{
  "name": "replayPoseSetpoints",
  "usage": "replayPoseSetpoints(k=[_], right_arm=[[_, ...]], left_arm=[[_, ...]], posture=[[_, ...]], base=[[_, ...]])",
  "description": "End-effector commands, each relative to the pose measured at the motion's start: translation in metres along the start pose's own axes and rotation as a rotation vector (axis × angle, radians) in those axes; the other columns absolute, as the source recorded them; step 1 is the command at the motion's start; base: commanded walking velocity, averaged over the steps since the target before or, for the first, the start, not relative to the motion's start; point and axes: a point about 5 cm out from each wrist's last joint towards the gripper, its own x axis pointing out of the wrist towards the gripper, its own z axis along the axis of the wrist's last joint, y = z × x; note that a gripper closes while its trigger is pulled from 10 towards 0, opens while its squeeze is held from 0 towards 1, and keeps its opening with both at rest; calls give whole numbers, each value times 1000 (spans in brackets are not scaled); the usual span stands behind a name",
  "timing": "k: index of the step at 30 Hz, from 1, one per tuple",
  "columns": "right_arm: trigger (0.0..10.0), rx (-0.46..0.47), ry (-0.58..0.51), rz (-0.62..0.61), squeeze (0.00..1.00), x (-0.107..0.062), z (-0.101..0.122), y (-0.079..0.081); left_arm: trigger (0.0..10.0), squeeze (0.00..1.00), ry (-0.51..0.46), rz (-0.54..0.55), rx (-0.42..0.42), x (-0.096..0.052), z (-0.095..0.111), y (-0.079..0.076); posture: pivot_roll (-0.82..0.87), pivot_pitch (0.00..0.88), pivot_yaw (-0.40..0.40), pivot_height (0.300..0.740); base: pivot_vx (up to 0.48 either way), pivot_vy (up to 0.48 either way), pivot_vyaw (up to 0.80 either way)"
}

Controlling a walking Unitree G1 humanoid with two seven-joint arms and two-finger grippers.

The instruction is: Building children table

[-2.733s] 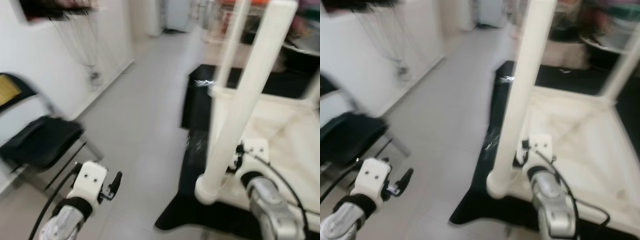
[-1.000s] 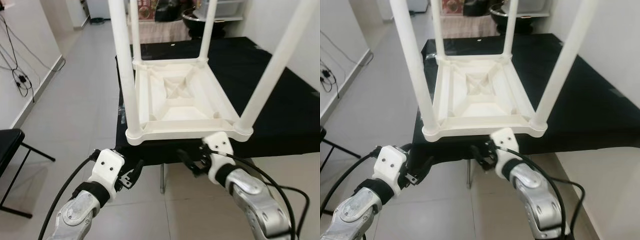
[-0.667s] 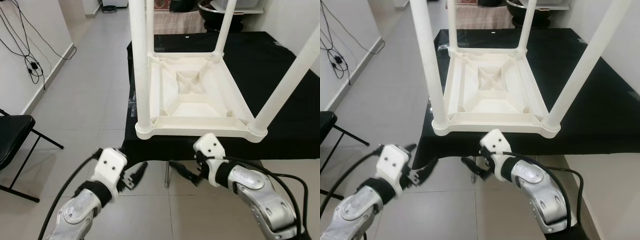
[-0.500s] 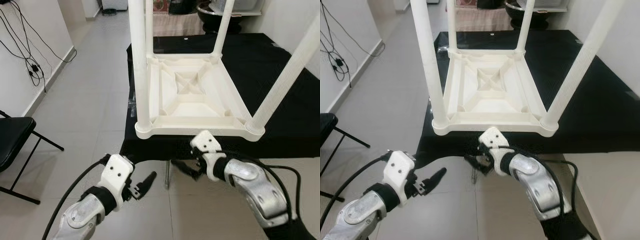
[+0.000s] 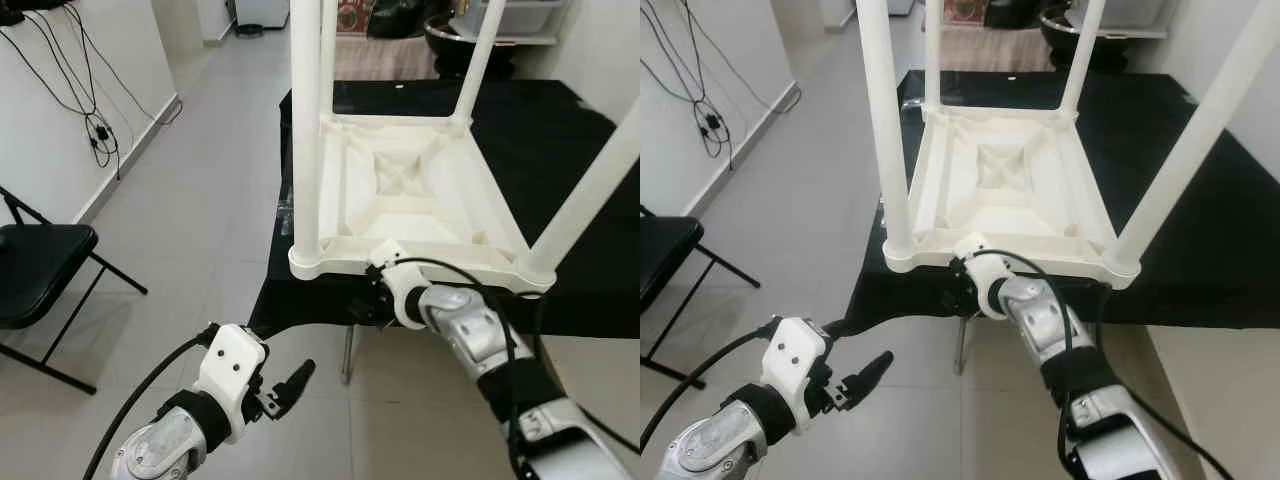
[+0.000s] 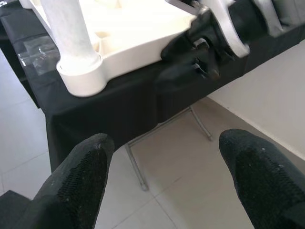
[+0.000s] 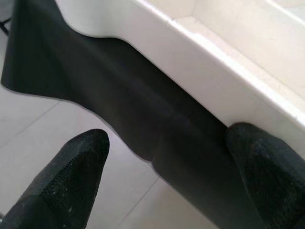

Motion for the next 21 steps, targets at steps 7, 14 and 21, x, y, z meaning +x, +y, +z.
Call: replayPoseSetpoints(k=[7,14,21], right_arm=[[10000,119,-91,-144,0,-4,28,-34],[10000,199,-182,-202,0,-1,52,-40],[10000,243,-269,-218,0,3,69,-34]], left_arm=[[10000,0,29,3,-23,-10,-1,-6],[10000,0,38,13,-33,-15,1,-9],[10000,0,44,22,-37,-15,0,-9]], posture=[[19,182,-55,740],[26,203,-60,740],[28,204,-62,740]], base=[[0,0,0],[0,0,0],[0,0,0]])
